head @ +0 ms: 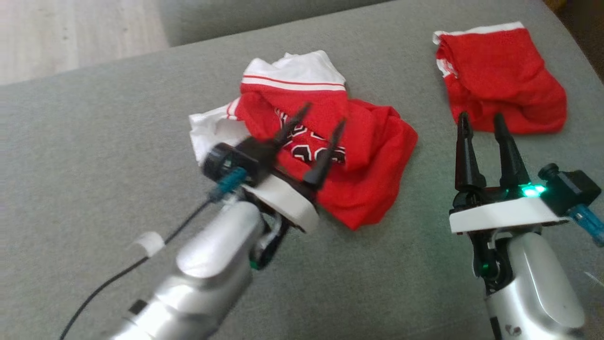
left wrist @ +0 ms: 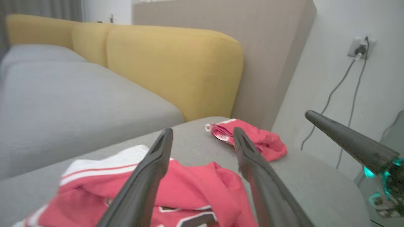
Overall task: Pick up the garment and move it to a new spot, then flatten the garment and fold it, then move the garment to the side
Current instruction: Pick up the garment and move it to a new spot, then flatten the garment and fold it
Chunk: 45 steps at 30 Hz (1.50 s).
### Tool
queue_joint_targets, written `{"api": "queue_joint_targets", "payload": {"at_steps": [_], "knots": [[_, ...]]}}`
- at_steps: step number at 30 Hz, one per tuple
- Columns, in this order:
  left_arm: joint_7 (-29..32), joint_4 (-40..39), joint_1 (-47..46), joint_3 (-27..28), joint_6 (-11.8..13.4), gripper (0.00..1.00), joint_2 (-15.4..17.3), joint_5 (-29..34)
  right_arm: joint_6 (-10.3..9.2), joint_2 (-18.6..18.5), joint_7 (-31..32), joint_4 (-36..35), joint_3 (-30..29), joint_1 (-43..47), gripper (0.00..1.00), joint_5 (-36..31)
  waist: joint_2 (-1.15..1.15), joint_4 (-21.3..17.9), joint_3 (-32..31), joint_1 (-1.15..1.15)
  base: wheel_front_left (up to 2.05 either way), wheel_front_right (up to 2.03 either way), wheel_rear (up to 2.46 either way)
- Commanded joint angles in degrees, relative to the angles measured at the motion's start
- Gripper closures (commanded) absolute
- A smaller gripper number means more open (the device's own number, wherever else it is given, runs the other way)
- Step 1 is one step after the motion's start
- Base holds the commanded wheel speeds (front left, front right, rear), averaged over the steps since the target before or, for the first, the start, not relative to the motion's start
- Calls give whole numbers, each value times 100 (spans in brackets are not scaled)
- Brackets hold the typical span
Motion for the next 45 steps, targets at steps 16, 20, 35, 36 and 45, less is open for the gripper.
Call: {"api": "queue_joint_targets", "payload": {"at_steps": [16, 20, 35, 36, 45], "knots": [[-282, -1476, 1634, 2712, 619, 0, 1473, 443, -5, 2, -62, -45, 383, 277, 0, -329, 0, 850, -574, 0, 0, 0, 0], [-282, -1789, 2414, 3207, 536, 0, 1307, 647, -5, 2, -62, -14, 422, 374, 0, -354, 0, 960, -607, 0, 0, 0, 0], [-283, -1887, 2692, 3922, -66, 0, 487, 1272, -5, 2, -60, 201, 656, -16, 0, -791, 0, 1345, -358, 0, 0, 0, 0], [-283, -1853, 2664, 3930, -111, 0, 440, 1303, -5, 2, 0, 339, 675, -139, 0, -928, 0, 1408, -320, 0, 0, 0, 0], [-283, -1344, 2376, 3729, -439, 0, 81, 1538, -5, 2, 1489, 2207, 1510, -1939, 0, -1169, 0, 2233, 20, 0, 0, 0, 0]]}}
